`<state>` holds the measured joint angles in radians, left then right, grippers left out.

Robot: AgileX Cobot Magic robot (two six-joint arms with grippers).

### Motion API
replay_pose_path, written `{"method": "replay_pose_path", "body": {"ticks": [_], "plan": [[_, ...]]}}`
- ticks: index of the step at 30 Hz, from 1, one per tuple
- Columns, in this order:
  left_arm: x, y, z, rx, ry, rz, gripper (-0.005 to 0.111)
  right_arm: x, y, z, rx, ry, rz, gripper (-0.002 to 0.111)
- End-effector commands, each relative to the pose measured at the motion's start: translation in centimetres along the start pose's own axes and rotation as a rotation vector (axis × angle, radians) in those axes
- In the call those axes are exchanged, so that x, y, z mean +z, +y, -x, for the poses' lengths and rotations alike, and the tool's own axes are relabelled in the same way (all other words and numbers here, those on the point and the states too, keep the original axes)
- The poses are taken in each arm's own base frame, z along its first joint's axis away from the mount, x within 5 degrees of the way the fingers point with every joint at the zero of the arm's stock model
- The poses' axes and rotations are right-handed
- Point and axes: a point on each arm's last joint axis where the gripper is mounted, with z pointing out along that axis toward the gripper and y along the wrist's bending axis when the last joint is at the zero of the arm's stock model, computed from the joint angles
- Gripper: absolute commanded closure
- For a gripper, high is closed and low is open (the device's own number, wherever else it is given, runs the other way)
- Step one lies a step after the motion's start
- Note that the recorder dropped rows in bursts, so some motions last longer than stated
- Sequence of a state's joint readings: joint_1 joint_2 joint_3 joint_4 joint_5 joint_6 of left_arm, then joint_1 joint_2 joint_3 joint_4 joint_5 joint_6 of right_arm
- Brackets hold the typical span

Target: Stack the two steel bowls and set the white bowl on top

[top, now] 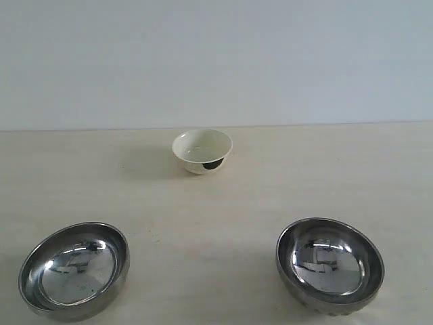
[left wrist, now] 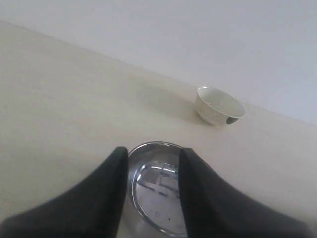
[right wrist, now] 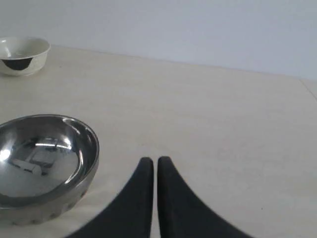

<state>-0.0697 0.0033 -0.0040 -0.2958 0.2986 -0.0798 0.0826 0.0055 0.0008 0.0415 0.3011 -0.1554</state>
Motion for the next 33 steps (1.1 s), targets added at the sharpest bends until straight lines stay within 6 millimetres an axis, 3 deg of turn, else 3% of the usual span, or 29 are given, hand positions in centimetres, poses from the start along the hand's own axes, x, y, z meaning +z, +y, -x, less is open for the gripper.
{"method": "replay_pose_path", "body": {"ticks": [1, 8, 11, 16, 19, 23, 27, 30, 31, 33], "plan": [[0.0, 0.1, -0.1, 0.0, 0.003, 0.003, 0.074, -0.1, -0.1, 0.6, -0.011, -0.066, -0.014, 0.108], [0.0, 0.1, -0.1, 0.0, 0.003, 0.003, 0.074, -0.4, -0.4, 2.4, -0.008, -0.266, -0.045, 0.108], [0.0, 0.1, -0.1, 0.0, 0.003, 0.003, 0.074, -1.1, -0.7, 4.2, 0.016, -0.481, -0.074, 0.108], [0.0, 0.1, -0.1, 0.0, 0.003, 0.003, 0.074, -4.0, -1.2, 7.4, 0.304, -0.976, 0.005, 0.108], [0.0, 0.1, -0.1, 0.0, 0.003, 0.003, 0.074, -5.3, -1.3, 8.2, 0.429, -1.143, 0.099, 0.108], [0.0, 0.1, -0.1, 0.0, 0.003, 0.003, 0.074, -6.7, -1.3, 10.5, 0.438, -1.177, 0.144, 0.108], [0.0, 0.1, -0.2, 0.0, 0.006, 0.003, 0.074, -7.5, -0.5, 14.6, 0.282, -0.965, 0.181, 0.108], [0.0, 0.1, -0.2, 0.0, 0.006, 0.003, 0.074, -7.3, 0.0, 18.1, 0.214, -0.826, 0.25, 0.108], [0.0, 0.1, -0.2, 0.0, 0.006, 0.003, 0.074, -6.7, 0.3, 20.2, 0.203, -0.768, 0.313, 0.108], [0.0, 0.1, -0.2, 0.0, 0.006, 0.003, 0.074, -5.6, 0.7, 22.0, 0.168, -0.683, 0.368, 0.103]]}}
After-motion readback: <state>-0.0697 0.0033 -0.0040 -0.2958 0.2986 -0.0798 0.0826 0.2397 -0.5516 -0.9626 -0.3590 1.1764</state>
